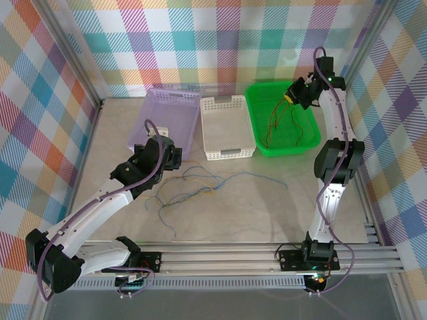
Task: Untangle the cables
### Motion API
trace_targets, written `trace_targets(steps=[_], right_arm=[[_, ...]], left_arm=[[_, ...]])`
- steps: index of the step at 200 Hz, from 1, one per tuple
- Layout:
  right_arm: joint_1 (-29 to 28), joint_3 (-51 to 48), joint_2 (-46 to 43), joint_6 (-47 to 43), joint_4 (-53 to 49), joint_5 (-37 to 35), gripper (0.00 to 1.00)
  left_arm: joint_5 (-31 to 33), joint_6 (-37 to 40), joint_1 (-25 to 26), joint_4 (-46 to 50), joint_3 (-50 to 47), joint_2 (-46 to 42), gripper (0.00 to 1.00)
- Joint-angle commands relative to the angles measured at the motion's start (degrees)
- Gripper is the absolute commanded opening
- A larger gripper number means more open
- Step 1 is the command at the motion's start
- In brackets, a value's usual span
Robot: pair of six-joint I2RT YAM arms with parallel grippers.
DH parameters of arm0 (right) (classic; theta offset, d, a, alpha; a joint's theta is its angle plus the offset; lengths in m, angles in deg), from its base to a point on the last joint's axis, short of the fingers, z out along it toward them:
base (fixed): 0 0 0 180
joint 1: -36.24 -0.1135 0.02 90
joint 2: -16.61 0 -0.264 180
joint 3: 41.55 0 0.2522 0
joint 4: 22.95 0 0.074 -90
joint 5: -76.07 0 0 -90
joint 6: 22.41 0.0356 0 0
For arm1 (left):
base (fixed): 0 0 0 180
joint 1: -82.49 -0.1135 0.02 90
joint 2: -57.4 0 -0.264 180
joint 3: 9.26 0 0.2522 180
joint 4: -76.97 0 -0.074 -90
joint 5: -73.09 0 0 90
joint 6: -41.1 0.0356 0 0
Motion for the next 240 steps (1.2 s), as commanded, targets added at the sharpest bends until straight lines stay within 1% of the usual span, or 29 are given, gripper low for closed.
trace_targets(steps=[1, 32, 81, 121, 148, 167, 188, 210, 232, 240], right_arm=[[0.4, 6.1, 4.0, -4.0, -5.7, -5.1, 0.0], [0.5, 9.9, 7.8, -5.3, -6.4, -8.5, 0.0], [0.6, 16.9, 14.7, -4.8, -6.1, -8.8, 0.0], [0.1, 17.4, 19.3, -5.0, -5.8, -7.7, 0.0], [-0.9, 17.4, 20.1, -6.8, -5.6, -8.4, 0.0], [-1.7, 17.6, 19.4, -7.9, -5.4, -8.9, 0.09], [-2.1, 17.3, 18.3, -7.8, -5.5, -8.7, 0.23], [-2.2, 16.2, 16.7, -7.6, -5.6, -8.6, 0.36], [-2.3, 15.3, 14.5, -7.7, -5.8, -8.0, 0.48], [-2.3, 15.0, 13.6, -7.7, -5.9, -7.8, 0.5]], left_arm=[[-0.7, 0.1, -0.5, -1.4, 0.7, 0.0, 0.97], [-0.8, 0.1, -0.5, -1.2, 0.8, -0.1, 0.97], [-1.4, 0.1, -0.5, -1.0, 0.9, 0.1, 0.97], [-1.7, 0.2, -0.5, -0.9, 1.1, 0.2, 0.97], [-1.7, 0.1, -0.5, -0.9, 1.1, 0.2, 0.97], [-1.8, 0.2, -0.5, -0.8, 1.1, 0.5, 0.97], [-1.9, 0.2, -0.5, -0.7, 1.2, 0.8, 0.97], [-1.8, 0.2, -0.5, -0.7, 1.2, 0.9, 0.96], [-1.6, 0.3, -0.5, -0.7, 1.1, 1.0, 0.96], [-1.5, 0.3, -0.5, -0.7, 0.9, 1.1, 0.97]])
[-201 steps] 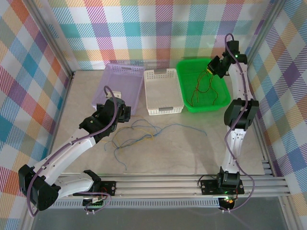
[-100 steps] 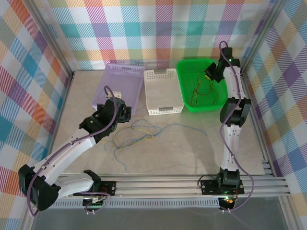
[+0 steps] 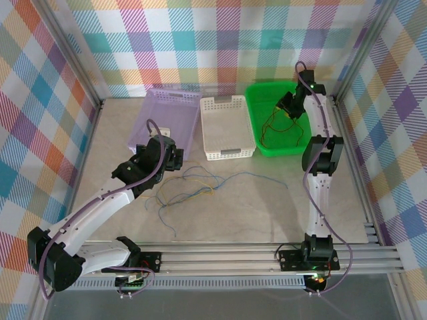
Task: Untangle the cables
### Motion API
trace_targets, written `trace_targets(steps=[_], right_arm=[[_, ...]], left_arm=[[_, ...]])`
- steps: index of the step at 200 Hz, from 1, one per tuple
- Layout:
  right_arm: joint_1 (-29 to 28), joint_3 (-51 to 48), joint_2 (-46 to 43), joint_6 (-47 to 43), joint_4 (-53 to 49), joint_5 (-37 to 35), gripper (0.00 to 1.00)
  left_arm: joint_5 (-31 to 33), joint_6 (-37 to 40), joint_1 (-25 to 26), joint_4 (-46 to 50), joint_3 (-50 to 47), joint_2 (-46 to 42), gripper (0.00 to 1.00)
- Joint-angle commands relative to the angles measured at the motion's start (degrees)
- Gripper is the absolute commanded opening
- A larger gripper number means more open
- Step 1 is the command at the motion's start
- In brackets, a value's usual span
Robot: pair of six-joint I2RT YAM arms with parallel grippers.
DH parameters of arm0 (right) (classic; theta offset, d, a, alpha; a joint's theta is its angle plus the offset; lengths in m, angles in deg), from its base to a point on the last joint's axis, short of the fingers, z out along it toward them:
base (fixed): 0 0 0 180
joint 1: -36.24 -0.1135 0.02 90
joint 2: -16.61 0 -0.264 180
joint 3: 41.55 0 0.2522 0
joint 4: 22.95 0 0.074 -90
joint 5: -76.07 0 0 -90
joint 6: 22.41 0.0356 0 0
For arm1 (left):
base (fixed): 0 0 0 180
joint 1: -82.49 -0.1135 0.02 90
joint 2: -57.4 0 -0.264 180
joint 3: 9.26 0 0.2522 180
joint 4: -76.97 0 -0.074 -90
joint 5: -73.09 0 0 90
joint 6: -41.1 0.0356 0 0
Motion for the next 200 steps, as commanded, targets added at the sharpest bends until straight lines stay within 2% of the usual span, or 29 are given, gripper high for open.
trace_targets(steps=[1, 46, 65, 110, 132, 171, 200], right_arm=[[-0.1, -0.6, -6.5, -0.8, -0.9, 1.0, 0.51], [-0.9, -3.4, -14.4, -0.6, -1.1, 2.2, 0.65], [-2.2, -6.0, -18.7, -1.0, -1.5, 3.5, 0.68], [-10.2, -15.9, -32.1, -5.9, -1.6, 0.6, 0.72], [-15.0, -26.0, -41.3, -8.6, 1.7, -2.8, 0.75], [-24.7, -52.3, -62.9, -11.7, 15.8, -9.2, 0.78], [-31.0, -67.8, -75.8, -12.1, 21.3, -10.2, 0.83]], left_arm=[[0.0, 0.2, -0.5, -0.8, 0.9, 0.2, 0.97], [1.1, 0.6, -0.5, -0.6, 1.1, 3.3, 0.96], [2.1, 0.8, -0.5, -0.6, 0.8, 3.6, 0.97], [1.2, -0.7, -0.4, 1.9, 1.7, 4.5, 0.99], [-0.1, -3.0, 0.0, 6.3, 5.6, 4.9, 0.99], [-5.8, -8.5, -0.1, 16.8, 13.3, 6.5, 1.0], [-10.9, -14.6, -0.1, 17.8, 10.2, 2.3, 1.0]])
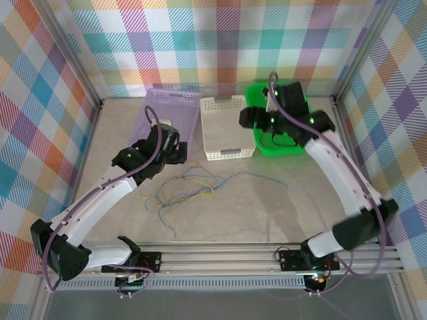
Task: Untangle the cables
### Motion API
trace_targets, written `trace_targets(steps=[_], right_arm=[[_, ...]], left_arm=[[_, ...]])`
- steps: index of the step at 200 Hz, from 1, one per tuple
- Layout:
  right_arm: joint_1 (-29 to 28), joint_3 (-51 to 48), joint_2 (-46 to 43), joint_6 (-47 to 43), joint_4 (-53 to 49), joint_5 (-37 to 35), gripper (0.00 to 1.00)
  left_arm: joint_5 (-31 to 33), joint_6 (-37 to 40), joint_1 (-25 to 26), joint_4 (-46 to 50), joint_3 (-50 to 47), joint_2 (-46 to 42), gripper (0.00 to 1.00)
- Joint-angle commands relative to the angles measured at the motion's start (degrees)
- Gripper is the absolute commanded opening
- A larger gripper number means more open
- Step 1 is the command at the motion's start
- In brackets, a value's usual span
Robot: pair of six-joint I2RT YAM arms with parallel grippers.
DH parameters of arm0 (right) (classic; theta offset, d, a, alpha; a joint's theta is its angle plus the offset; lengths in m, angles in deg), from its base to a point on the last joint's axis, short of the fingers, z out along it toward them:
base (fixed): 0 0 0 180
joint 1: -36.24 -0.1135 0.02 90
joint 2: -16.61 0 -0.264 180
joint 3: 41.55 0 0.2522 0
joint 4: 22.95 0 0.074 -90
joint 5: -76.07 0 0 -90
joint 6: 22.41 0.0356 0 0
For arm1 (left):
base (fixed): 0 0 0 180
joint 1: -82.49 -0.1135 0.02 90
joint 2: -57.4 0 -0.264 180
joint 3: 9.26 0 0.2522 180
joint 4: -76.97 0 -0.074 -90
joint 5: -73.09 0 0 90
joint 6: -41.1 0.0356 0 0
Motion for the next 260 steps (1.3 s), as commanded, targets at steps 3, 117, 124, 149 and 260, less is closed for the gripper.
trace_targets(steps=[3, 117, 124, 149, 260], right_arm=[[-3.8, -10.6, -8.9, -2.0, 8.7, -2.6, 0.84], [-14.4, -37.3, -27.0, 6.9, 20.3, 1.3, 1.0], [-15.1, -40.2, -28.0, 7.9, 23.9, 1.9, 1.0], [-18.6, -46.9, -31.3, 10.0, 32.9, -1.1, 1.0], [-21.1, -52.3, -19.5, 4.8, 36.3, 3.3, 0.91]], left_arm=[[-6.3, -7.4, -0.1, 5.6, -2.2, -3.6, 1.0], [-14.3, -22.4, 4.2, -1.5, -24.2, -23.6, 1.0], [-14.0, -22.8, 4.7, -1.5, -25.0, -23.5, 1.0], [-13.8, -24.3, 6.8, -3.1, -27.9, -23.9, 1.0], [-8.0, -29.8, 14.2, -6.0, -34.3, -20.8, 0.99]])
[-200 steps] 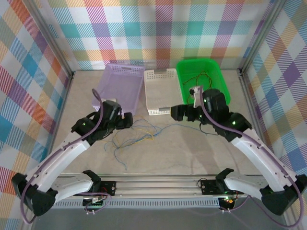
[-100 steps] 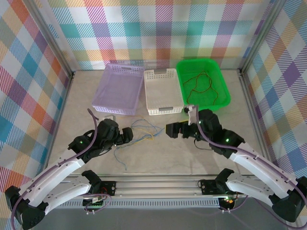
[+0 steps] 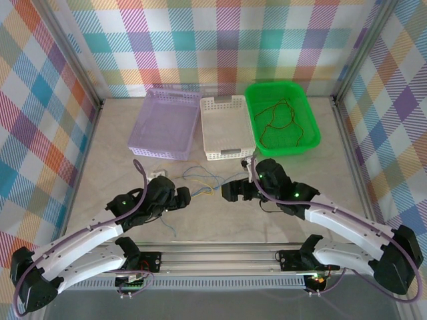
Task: Untangle the cables
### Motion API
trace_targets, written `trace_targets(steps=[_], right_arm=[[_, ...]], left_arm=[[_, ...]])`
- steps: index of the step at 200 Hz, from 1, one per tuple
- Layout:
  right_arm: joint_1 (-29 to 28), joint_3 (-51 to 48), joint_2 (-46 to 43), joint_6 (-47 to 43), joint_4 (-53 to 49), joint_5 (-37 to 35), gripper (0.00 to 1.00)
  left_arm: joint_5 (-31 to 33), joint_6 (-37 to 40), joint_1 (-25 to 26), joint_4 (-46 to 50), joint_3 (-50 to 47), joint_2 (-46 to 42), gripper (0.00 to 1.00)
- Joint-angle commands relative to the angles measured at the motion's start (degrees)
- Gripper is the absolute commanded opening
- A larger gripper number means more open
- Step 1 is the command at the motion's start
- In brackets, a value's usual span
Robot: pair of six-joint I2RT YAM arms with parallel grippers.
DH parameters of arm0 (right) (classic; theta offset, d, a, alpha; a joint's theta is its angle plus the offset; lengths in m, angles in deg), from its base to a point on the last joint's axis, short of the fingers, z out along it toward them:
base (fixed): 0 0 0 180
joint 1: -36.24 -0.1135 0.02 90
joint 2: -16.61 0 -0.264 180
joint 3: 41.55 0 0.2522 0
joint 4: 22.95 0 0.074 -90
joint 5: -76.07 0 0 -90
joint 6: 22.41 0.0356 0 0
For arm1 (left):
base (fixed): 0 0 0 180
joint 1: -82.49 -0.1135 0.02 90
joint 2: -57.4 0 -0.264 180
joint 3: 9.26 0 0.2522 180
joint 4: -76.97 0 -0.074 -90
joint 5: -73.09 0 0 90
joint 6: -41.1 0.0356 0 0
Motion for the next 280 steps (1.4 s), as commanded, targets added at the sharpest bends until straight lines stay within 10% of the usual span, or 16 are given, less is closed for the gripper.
trace_targets(steps=[1, 280], right_arm=[[-0.5, -1.5, 2.1, -1.7, 4.3, 1.1, 0.91], [2.9, 10.2, 35.2, -14.9, 12.4, -10.7, 0.43]], left_arm=[[2.7, -2.2, 1.7, -1.5, -1.5, 1.1, 0.99], [8.0, -5.0, 6.2, -9.6, -5.5, 14.7, 0.99]])
